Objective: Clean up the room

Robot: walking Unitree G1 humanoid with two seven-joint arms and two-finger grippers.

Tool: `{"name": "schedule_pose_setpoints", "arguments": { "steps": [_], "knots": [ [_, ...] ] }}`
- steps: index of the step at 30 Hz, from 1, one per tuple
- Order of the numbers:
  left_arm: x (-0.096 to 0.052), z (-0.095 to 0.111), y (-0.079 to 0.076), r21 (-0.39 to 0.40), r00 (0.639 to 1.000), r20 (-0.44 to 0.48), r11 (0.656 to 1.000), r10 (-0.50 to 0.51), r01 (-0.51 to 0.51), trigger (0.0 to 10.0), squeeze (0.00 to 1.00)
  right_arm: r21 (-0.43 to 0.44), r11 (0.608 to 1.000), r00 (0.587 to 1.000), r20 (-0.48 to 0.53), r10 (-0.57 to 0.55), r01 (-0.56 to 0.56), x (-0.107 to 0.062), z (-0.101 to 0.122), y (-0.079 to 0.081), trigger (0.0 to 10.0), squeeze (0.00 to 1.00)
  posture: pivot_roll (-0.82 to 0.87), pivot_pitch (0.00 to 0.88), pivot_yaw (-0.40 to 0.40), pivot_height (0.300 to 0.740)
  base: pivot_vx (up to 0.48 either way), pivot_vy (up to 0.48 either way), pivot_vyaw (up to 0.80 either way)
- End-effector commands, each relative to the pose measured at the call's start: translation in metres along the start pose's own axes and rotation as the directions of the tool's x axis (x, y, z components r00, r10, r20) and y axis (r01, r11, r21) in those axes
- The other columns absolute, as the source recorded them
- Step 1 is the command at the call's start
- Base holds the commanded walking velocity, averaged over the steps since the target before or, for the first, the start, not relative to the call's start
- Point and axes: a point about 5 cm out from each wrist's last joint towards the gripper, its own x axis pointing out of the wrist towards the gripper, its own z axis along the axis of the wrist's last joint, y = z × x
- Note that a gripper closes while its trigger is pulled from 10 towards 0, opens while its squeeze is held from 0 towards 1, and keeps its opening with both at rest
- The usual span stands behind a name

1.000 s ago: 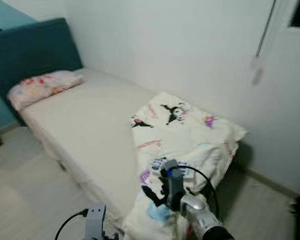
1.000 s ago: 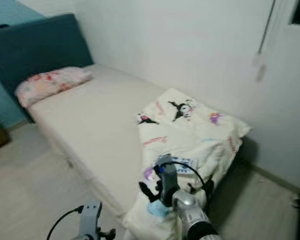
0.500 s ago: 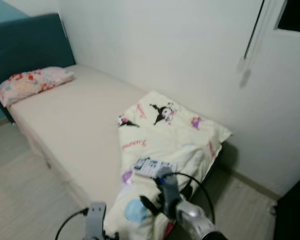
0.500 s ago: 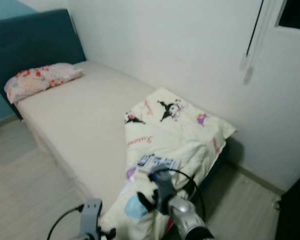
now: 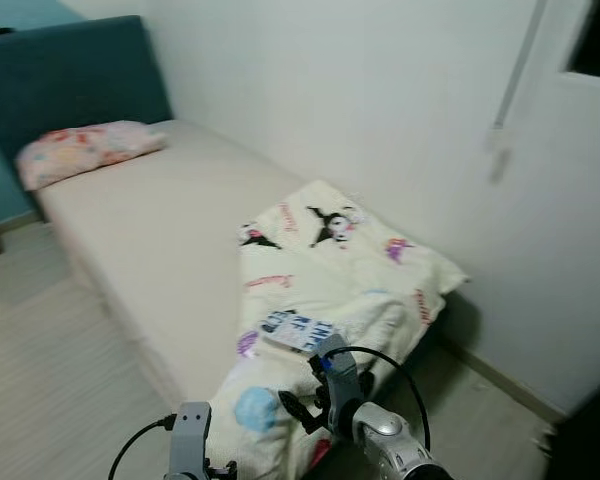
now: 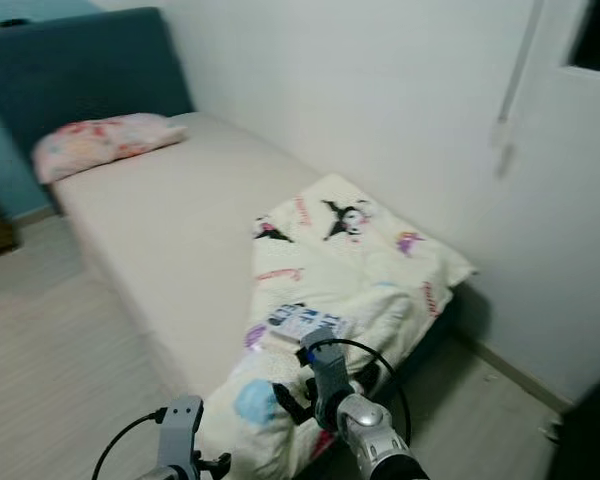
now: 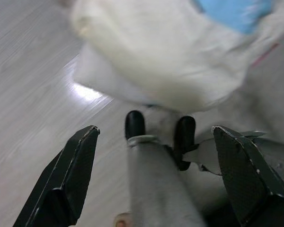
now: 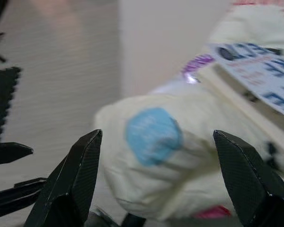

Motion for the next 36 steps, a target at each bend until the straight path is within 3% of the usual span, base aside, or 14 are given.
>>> {"name": "schedule_pose_setpoints", "arguments": {
  "steps": [1, 14, 27, 28, 36],
  "knots": [
    [0.000, -0.002, 0.001, 0.007, 1.000, -0.009, 1.000, -0.001, 0.001, 10.0, 0.00, -0.006, 1.000, 1.000, 0.000, 0.006, -0.006, -0.001, -0.002, 0.001, 10.0, 0.00, -0.12, 0.000, 0.000, 0.740, 0.000, 0.000, 0.79],
    [0.000, -0.003, -0.001, 0.009, 1.000, -0.012, 1.000, -0.018, 0.018, 10.0, 0.00, -0.006, 0.999, 0.999, 0.026, -0.038, 0.038, -0.003, 0.002, -0.006, 10.0, 0.00, -0.12, 0.000, 0.000, 0.740, 0.000, 0.000, 0.77],
    [0.000, -0.004, -0.003, -0.001, 1.000, -0.013, 1.000, -0.020, 0.020, 10.0, 0.00, 0.034, 0.980, 0.980, 0.034, -0.198, 0.197, -0.008, 0.003, -0.025, 10.0, 0.00, -0.12, 0.000, -0.004, 0.740, 0.000, -0.439, 0.00],
    [0.000, -0.004, -0.003, -0.011, 1.000, -0.010, 1.000, -0.017, 0.017, 10.0, 0.00, 0.073, 0.969, 0.969, 0.059, -0.239, 0.234, -0.011, 0.006, -0.032, 10.0, 0.00, -0.12, 0.000, -0.002, 0.740, 0.000, 0.000, 0.00],
    [0.000, -0.004, -0.003, -0.012, 1.000, -0.009, 1.000, -0.015, 0.015, 10.0, 0.00, 0.088, 0.968, 0.967, 0.085, -0.242, 0.235, -0.012, 0.009, -0.033, 10.0, 0.00, -0.13, 0.000, 0.005, 0.740, 0.000, 0.000, 0.00]
  ]
}}
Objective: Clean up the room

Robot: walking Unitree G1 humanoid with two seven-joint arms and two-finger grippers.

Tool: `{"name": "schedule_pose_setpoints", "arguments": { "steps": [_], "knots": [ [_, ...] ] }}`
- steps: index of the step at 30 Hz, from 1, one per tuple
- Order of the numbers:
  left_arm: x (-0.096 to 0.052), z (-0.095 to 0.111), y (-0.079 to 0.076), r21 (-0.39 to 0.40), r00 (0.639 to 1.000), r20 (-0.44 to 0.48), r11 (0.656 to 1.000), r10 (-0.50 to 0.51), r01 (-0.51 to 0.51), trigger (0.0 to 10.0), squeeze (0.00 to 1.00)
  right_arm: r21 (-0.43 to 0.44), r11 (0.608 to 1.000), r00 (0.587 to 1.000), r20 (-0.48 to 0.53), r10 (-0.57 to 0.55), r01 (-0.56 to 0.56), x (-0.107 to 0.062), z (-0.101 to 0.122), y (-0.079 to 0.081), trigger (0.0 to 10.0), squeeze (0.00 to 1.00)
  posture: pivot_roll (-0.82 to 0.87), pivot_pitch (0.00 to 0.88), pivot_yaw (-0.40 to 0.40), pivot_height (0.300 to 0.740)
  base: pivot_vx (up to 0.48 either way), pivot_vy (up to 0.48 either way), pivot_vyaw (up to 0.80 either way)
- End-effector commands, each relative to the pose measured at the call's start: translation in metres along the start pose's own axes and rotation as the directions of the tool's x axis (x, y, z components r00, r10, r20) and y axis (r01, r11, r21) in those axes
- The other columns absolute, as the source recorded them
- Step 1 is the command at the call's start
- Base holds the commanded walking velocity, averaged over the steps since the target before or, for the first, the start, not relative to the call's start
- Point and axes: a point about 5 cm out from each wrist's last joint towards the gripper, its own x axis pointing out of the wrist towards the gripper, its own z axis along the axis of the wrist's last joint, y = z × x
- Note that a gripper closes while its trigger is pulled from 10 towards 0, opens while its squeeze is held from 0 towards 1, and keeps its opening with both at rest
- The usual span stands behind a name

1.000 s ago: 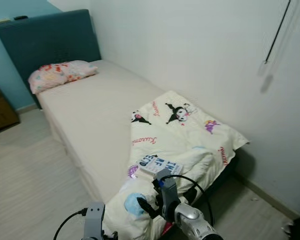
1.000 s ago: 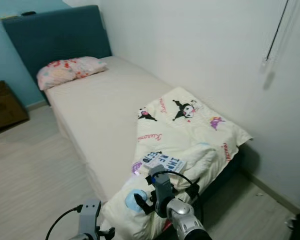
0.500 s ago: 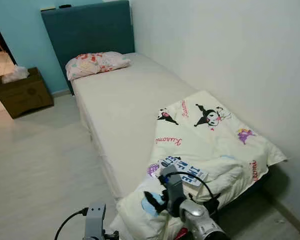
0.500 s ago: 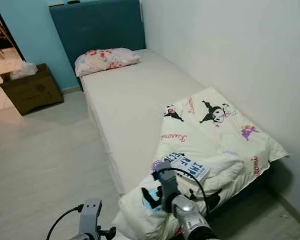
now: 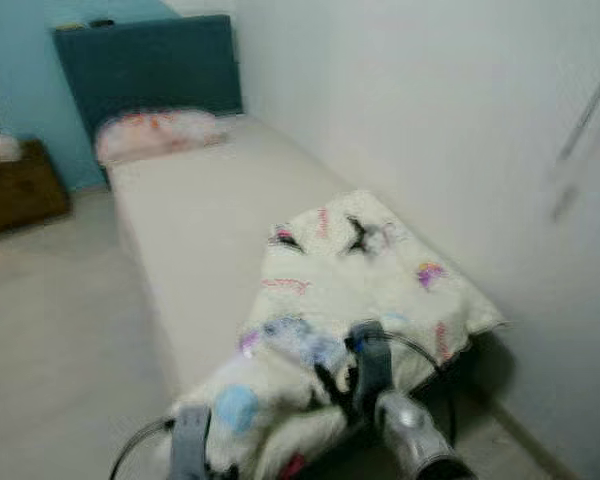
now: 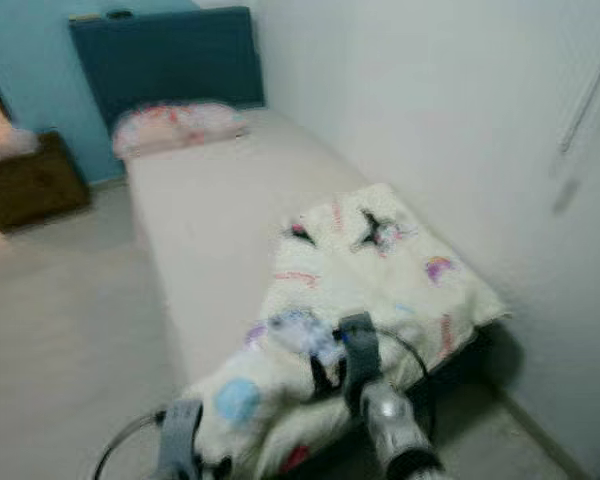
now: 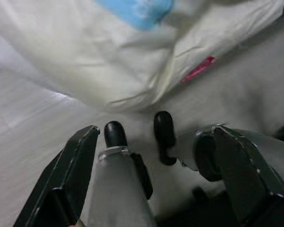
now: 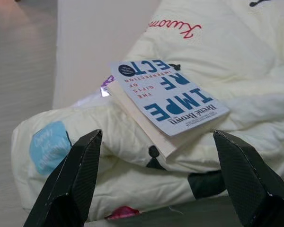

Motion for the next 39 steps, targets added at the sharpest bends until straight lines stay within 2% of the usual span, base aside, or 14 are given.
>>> {"name": "schedule_pose_setpoints", "arguments": {
  "steps": [1, 4, 8, 20, 29, 33, 36, 39],
  "knots": [
    [-0.001, -0.002, 0.005, -0.002, 1.000, -0.006, 1.000, 0.017, -0.017, 10.0, 0.00, 0.012, 1.000, 1.000, 0.007, 0.010, -0.010, 0.000, -0.002, 0.004, 10.0, 0.00, -0.13, 0.000, 0.006, 0.740, 0.000, 0.000, 0.00],
    [-0.001, -0.001, 0.005, 0.002, 1.000, -0.007, 1.000, 0.018, -0.018, 10.0, 0.00, 0.021, 0.999, 0.999, 0.019, 0.034, -0.034, -0.001, -0.002, 0.006, 10.0, 0.00, -0.13, 0.000, 0.009, 0.740, 0.000, 0.000, 0.00],
    [-0.001, 0.000, 0.005, 0.012, 1.000, -0.006, 1.000, 0.015, -0.015, 10.0, 0.00, -0.037, 0.999, 0.999, 0.015, 0.039, -0.039, -0.003, -0.003, 0.004, 10.0, 0.00, -0.14, 0.000, 0.014, 0.740, 0.000, 0.000, 0.60],
    [-0.001, 0.002, 0.006, 0.011, 1.000, -0.001, 1.000, 0.013, -0.013, 10.0, 0.00, -0.026, 0.998, 0.998, 0.026, 0.059, -0.058, -0.002, -0.002, 0.007, 10.0, 0.00, -0.13, 0.000, 0.016, 0.740, 0.000, 0.000, 0.80],
    [-0.001, 0.002, 0.005, 0.013, 1.000, 0.001, 1.000, 0.005, -0.005, 10.0, 0.00, -0.031, 0.999, 0.999, 0.027, 0.032, -0.032, -0.003, -0.001, 0.002, 10.0, 0.00, -0.13, 0.000, 0.014, 0.740, 0.000, 0.000, 0.80],
    [0.000, 0.003, 0.004, 0.022, 1.000, 0.001, 1.000, -0.002, 0.002, 10.0, 0.00, -0.019, 0.999, 0.999, 0.010, -0.039, 0.039, -0.005, -0.005, -0.006, 10.0, 0.00, -0.13, 0.000, 0.010, 0.740, 0.000, 0.000, 0.60],
    [0.000, 0.004, 0.003, 0.034, 1.000, 0.002, 0.999, -0.006, 0.006, 10.0, 0.00, -0.019, 0.993, 0.991, -0.072, -0.117, 0.115, -0.010, -0.019, -0.016, 10.0, 0.00, -0.13, 0.000, 0.009, 0.740, 0.000, -0.367, 0.00],
    [0.000, 0.004, 0.003, 0.030, 1.000, 0.005, 1.000, -0.005, 0.005, 10.0, 0.00, -0.035, 0.989, 0.982, -0.117, -0.148, 0.145, -0.014, -0.029, -0.020, 10.0, 0.00, -0.13, 0.000, 0.008, 0.740, 0.000, -0.480, 0.00]
  ]
}}
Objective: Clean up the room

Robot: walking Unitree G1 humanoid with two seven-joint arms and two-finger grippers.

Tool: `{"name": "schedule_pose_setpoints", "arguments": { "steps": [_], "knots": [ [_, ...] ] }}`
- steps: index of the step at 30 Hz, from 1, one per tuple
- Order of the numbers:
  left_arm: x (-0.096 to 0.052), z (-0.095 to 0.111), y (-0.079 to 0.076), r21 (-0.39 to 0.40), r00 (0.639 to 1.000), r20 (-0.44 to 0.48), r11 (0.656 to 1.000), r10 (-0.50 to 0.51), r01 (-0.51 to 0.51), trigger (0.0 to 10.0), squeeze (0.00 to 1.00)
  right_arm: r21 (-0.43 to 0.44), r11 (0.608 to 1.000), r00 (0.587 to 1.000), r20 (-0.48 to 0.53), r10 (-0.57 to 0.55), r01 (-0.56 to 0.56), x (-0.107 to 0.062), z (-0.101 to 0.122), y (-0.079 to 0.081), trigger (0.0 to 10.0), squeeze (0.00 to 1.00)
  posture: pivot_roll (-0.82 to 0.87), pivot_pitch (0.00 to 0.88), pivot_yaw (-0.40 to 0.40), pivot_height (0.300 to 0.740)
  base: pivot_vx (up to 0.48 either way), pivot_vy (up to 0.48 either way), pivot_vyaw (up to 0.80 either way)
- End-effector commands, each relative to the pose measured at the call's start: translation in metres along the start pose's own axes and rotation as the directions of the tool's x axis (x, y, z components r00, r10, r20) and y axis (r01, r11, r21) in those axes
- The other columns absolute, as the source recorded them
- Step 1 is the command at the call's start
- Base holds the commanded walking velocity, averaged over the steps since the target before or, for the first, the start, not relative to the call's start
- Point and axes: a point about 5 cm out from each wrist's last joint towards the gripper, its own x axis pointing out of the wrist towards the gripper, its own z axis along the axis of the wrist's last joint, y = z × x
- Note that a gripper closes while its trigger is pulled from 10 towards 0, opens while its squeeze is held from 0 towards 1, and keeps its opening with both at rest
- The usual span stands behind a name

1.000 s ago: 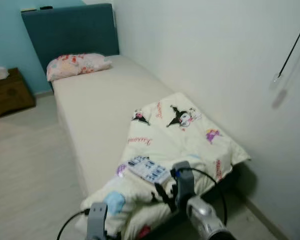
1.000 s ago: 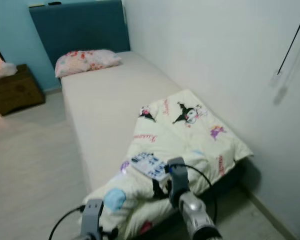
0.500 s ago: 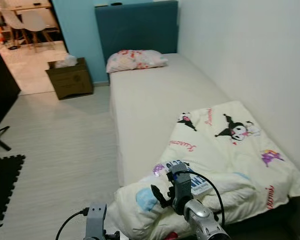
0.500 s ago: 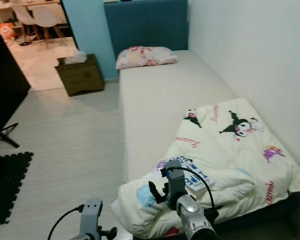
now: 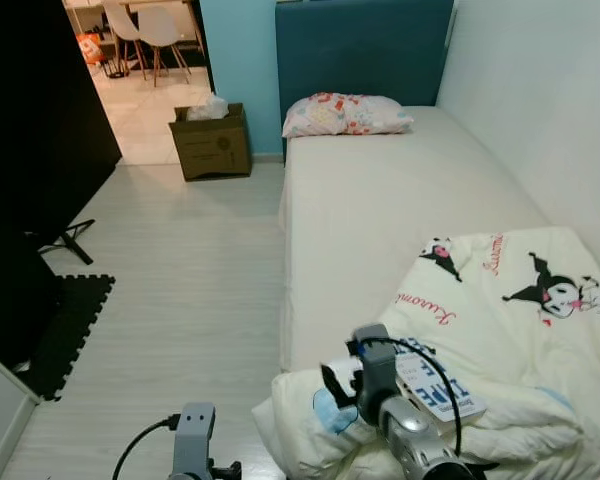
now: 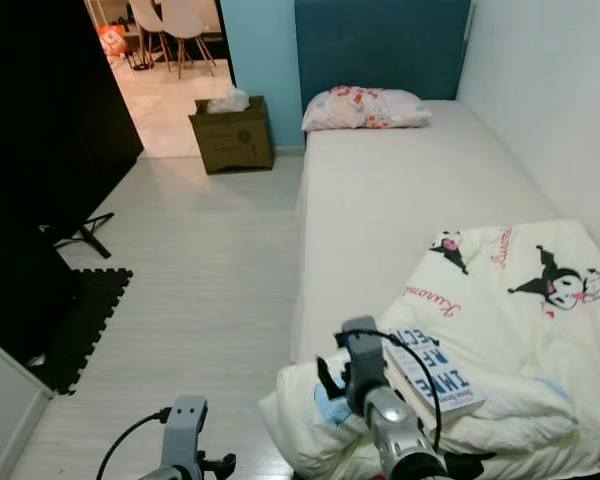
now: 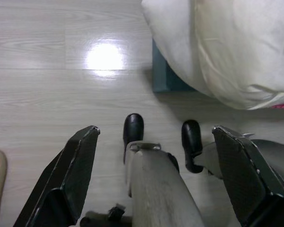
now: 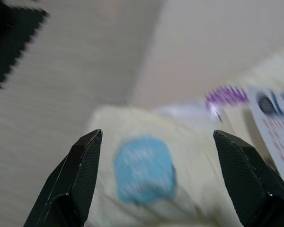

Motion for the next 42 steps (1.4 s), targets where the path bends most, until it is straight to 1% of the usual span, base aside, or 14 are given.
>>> {"name": "schedule_pose_setpoints", "arguments": {
  "steps": [1, 8, 15, 18, 21, 23, 24, 25, 26, 27, 29, 35, 38, 42],
  "knots": [
    [0.000, -0.001, 0.001, -0.001, 1.000, -0.002, 1.000, 0.005, -0.005, 10.0, 0.00, 0.000, 1.000, 0.998, -0.060, -0.028, 0.028, -0.004, -0.015, -0.003, 10.0, 0.00, -0.13, 0.000, 0.008, 0.740, 0.000, 0.000, 0.00],
    [0.000, 0.002, 0.000, -0.026, 1.000, 0.010, 1.000, -0.002, 0.002, 10.0, 0.00, 0.015, 0.998, 0.995, -0.087, -0.057, 0.058, -0.010, -0.025, -0.009, 10.0, 0.00, -0.13, 0.000, 0.008, 0.740, 0.000, 0.000, 0.00],
    [0.003, 0.005, -0.013, -0.045, 0.998, 0.020, 0.997, -0.055, 0.056, 10.0, 0.00, 0.010, 0.996, 0.992, -0.092, -0.086, 0.087, -0.011, -0.027, -0.015, 10.0, 0.00, -0.14, 0.000, -0.002, 0.740, 0.000, 0.000, 0.00],
    [0.003, 0.005, -0.014, -0.046, 0.998, 0.022, 0.997, -0.058, 0.059, 10.0, 0.00, 0.017, 0.995, 0.991, -0.090, -0.094, 0.096, -0.012, -0.027, -0.017, 10.0, 0.00, -0.14, 0.000, -0.007, 0.740, 0.000, 0.000, 0.00],
    [0.003, 0.005, -0.017, -0.051, 0.998, 0.026, 0.997, -0.065, 0.066, 10.0, 0.00, 0.063, 0.988, 0.988, -0.076, -0.137, 0.142, -0.014, -0.023, -0.030, 10.0, 0.00, -0.14, 0.000, -0.016, 0.740, 0.000, 0.000, 0.00],
    [0.003, 0.005, -0.018, -0.055, 0.997, 0.027, 0.996, -0.068, 0.070, 10.0, 0.00, 0.114, 0.975, 0.981, -0.065, -0.182, 0.188, -0.015, -0.018, -0.042, 10.0, 0.00, -0.14, 0.000, -0.017, 0.740, 0.000, 0.000, -0.38],
    [0.003, 0.005, -0.018, -0.055, 0.997, 0.027, 0.996, -0.068, 0.070, 10.0, 0.00, 0.114, 0.975, 0.981, -0.065, -0.182, 0.188, -0.015, -0.018, -0.042, 10.0, 0.00, -0.14, 0.000, -0.017, 0.740, 0.000, 0.000, -0.77],
    [0.003, 0.004, -0.019, -0.056, 0.997, 0.026, 0.996, -0.069, 0.071, 10.0, 0.00, 0.158, 0.964, 0.977, -0.050, -0.209, 0.214, -0.016, -0.013, -0.051, 10.0, 0.00, -0.14, 0.000, -0.017, 0.740, 0.000, 0.000, -0.73],
    [0.003, 0.004, -0.019, -0.056, 0.997, 0.026, 0.996, -0.069, 0.071, 10.0, 0.00, 0.158, 0.964, 0.977, -0.050, -0.209, 0.214, -0.016, -0.013, -0.051, 10.0, 0.00, -0.14, 0.000, -0.017, 0.740, 0.000, 0.000, -0.73],
    [0.003, 0.003, -0.018, -0.058, 0.997, 0.025, 0.996, -0.070, 0.071, 10.0, 0.00, 0.196, 0.952, 0.972, -0.034, -0.234, 0.236, -0.016, -0.007, -0.059, 10.0, 0.00, -0.14, 0.000, -0.017, 0.740, 0.000, 0.000, -0.73],
    [0.003, 0.002, -0.016, -0.060, 0.997, 0.024, 0.996, -0.069, 0.071, 10.0, 0.00, 0.222, 0.942, 0.966, -0.001, -0.258, 0.251, -0.016, 0.003, -0.067, 10.0, 0.00, -0.13, 0.000, -0.012, 0.740, 0.000, 0.000, -0.73],
    [0.002, 0.005, -0.013, -0.062, 0.997, 0.036, 0.996, -0.068, 0.070, 10.0, 0.00, 0.268, 0.939, 0.972, 0.042, -0.233, 0.214, -0.011, 0.013, -0.062, 10.0, 0.00, -0.13, 0.000, -0.010, 0.740, 0.000, 0.000, -0.20],
    [0.002, 0.009, -0.010, -0.061, 0.997, 0.044, 0.996, -0.061, 0.064, 10.0, 0.00, 0.308, 0.936, 0.982, 0.025, -0.186, 0.170, -0.006, 0.014, -0.052, 10.0, 0.00, -0.12, 0.000, -0.003, 0.740, 0.000, 0.000, 0.00],
    [0.002, 0.012, -0.008, -0.061, 0.997, 0.053, 0.996, -0.057, 0.061, 10.0, 0.00, 0.343, 0.926, 0.984, 0.021, -0.179, 0.161, -0.004, 0.014, -0.049, 10.0, 0.00, -0.12, 0.000, 0.002, 0.730, 0.000, 0.000, 0.00]
  ]
}}
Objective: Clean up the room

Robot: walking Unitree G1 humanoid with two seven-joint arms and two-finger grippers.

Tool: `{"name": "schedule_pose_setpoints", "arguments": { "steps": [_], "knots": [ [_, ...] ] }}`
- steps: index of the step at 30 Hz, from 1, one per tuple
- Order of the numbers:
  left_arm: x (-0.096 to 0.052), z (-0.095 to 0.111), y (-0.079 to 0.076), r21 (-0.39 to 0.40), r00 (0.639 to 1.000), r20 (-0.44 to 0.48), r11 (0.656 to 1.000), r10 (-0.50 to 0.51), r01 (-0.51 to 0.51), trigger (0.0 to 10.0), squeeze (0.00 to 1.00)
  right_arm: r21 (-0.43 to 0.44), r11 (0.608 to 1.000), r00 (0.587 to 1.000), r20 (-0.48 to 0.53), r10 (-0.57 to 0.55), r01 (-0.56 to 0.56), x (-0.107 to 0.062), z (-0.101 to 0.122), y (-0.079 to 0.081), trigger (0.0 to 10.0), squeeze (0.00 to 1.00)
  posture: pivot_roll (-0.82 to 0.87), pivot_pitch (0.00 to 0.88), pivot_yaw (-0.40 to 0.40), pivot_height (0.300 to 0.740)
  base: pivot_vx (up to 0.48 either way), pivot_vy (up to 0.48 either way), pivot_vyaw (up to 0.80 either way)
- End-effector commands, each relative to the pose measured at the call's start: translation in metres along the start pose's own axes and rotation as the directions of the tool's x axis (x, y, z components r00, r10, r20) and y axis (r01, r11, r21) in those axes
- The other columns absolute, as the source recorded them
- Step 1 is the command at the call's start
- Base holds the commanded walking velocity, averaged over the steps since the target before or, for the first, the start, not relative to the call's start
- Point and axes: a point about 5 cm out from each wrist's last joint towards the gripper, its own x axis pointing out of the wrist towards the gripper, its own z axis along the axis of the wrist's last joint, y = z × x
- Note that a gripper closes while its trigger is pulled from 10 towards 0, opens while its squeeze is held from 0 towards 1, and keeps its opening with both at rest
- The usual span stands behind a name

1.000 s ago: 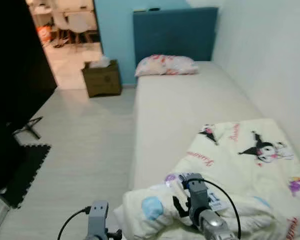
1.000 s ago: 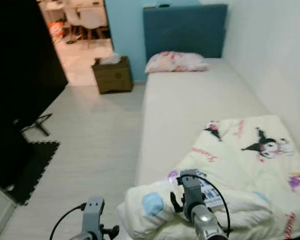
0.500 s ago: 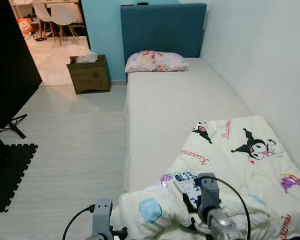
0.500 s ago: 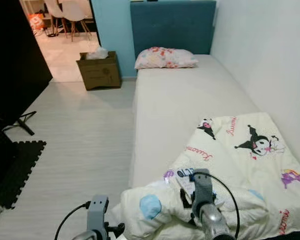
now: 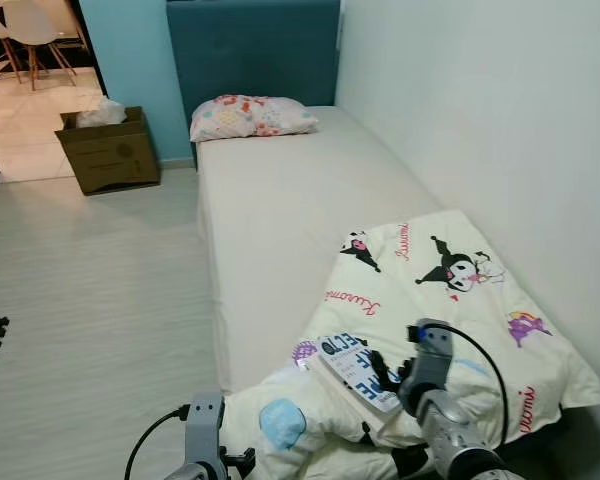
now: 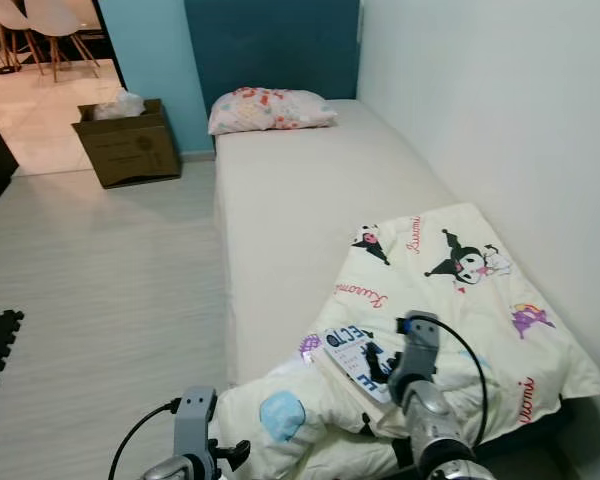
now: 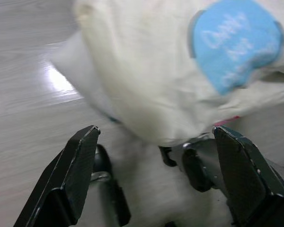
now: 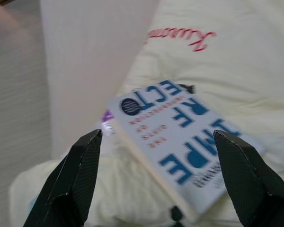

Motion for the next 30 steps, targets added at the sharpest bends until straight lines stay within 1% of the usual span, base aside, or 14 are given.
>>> {"name": "schedule_pose_setpoints", "arguments": {
  "steps": [1, 6, 9, 11, 12, 13, 15, 17, 18, 19, 21, 22, 25, 30],
  "knots": [
    [-0.001, 0.002, 0.006, -0.013, 1.000, 0.013, 1.000, 0.015, -0.015, 10.0, 0.00, 0.029, 1.000, 1.000, -0.011, -0.006, 0.006, 0.000, -0.001, -0.001, 10.0, 0.00, -0.12, 0.000, 0.002, 0.730, 0.000, 0.000, 0.00],
    [-0.001, 0.035, 0.014, -0.099, 0.991, 0.133, 0.995, 0.032, -0.019, 10.0, 0.00, 0.087, 0.996, 1.000, 0.014, -0.002, 0.001, 0.002, 0.007, 0.000, 10.0, 0.00, -0.12, 0.000, 0.006, 0.705, 0.000, 0.000, 0.00],
    [-0.001, 0.051, 0.014, -0.098, 0.983, 0.185, 0.995, 0.017, 0.001, 10.0, 0.00, 0.085, 0.996, 1.000, 0.023, -0.005, 0.003, 0.003, 0.010, -0.001, 10.0, 0.00, -0.12, 0.000, 0.006, 0.690, 0.000, 0.000, 0.00],
    [-0.001, 0.056, 0.014, -0.091, 0.980, 0.198, 0.996, 0.012, 0.006, 10.0, 0.00, 0.041, 0.999, 1.000, 0.019, -0.013, 0.012, 0.003, 0.011, -0.001, 10.0, 0.00, -0.11, 0.000, 0.008, 0.685, 0.000, 0.000, 0.00],
    [-0.002, 0.059, 0.014, -0.087, 0.978, 0.206, 0.996, 0.009, 0.009, 10.0, 0.00, 0.008, 1.000, 1.000, 0.017, -0.018, 0.018, 0.003, 0.011, -0.002, 10.0, 0.00, -0.11, 0.000, 0.008, 0.680, 0.000, 0.000, 0.00],
    [-0.001, 0.062, 0.013, -0.076, 0.977, 0.213, 0.997, 0.003, 0.014, 10.0, 0.00, -0.126, 0.992, 1.000, -0.003, -0.030, 0.029, 0.003, 0.010, -0.001, 10.0, 0.00, -0.12, 0.000, 0.009, 0.675, 0.000, 0.000, 0.00],
    [-0.001, 0.065, 0.012, -0.065, 0.976, 0.219, 0.998, -0.007, 0.022, 10.0, 0.00, -0.288, 0.957, 0.999, -0.018, -0.044, 0.037, 0.003, 0.008, 0.000, 10.0, 0.00, -0.11, 0.000, 0.008, 0.665, 0.000, 0.000, 0.00],
    [-0.001, 0.065, 0.012, -0.064, 0.975, 0.221, 0.998, -0.010, 0.025, 10.0, 0.00, -0.324, 0.945, 0.999, -0.020, -0.048, 0.039, 0.003, 0.008, 0.000, 10.0, 0.00, -0.11, 0.000, 0.008, 0.660, 0.000, 0.000, 0.00],
    [-0.001, 0.063, 0.009, -0.047, 0.977, 0.212, 0.998, -0.025, 0.036, 10.0, 0.00, -0.446, 0.895, 0.998, -0.028, -0.051, 0.033, 0.004, 0.008, 0.002, 10.0, 0.00, -0.11, 0.000, 0.005, 0.650, 0.000, 0.000, 0.00],
    [-0.001, 0.063, 0.009, -0.047, 0.977, 0.212, 0.998, -0.025, 0.036, 10.0, 0.00, -0.446, 0.895, 0.998, -0.028, -0.051, 0.033, 0.004, 0.008, 0.002, 10.0, 0.00, -0.11, 0.000, 0.005, 0.650, 0.000, 0.000, 0.00],
    [0.000, 0.060, 0.007, -0.038, 0.979, 0.203, 0.998, -0.034, 0.043, 10.0, 0.00, -0.516, 0.857, 0.998, -0.034, -0.044, 0.021, 0.004, 0.008, 0.004, 10.0, 0.00, -0.11, 0.000, 0.002, 0.640, 0.000, 0.000, 0.00],
    [0.000, 0.060, 0.007, -0.038, 0.979, 0.203, 0.998, -0.034, 0.043, 10.0, 0.00, -0.516, 0.857, 0.998, -0.034, -0.044, 0.021, 0.004, 0.008, 0.004, 10.0, 0.00, -0.11, 0.000, 0.002, 0.640, 0.000, 0.000, 0.00],
    [0.000, 0.051, 0.006, -0.035, 0.982, 0.183, 0.998, -0.041, 0.049, 10.0, 0.00, -0.586, 0.810, 0.999, -0.044, -0.026, -0.004, 0.005, 0.007, 0.008, 10.0, 0.00, -0.11, 0.000, -0.003, 0.625, 0.000, 0.000, 0.00],
    [0.000, 0.046, 0.006, -0.030, 0.984, 0.171, 0.998, -0.045, 0.051, 10.0, 0.00, -0.633, 0.774, 0.999, -0.046, -0.021, -0.013, 0.005, 0.007, 0.010, 10.0, 0.00, -0.10, 0.000, -0.007, 0.615, 0.000, 0.000, 0.00]
  ]
}}
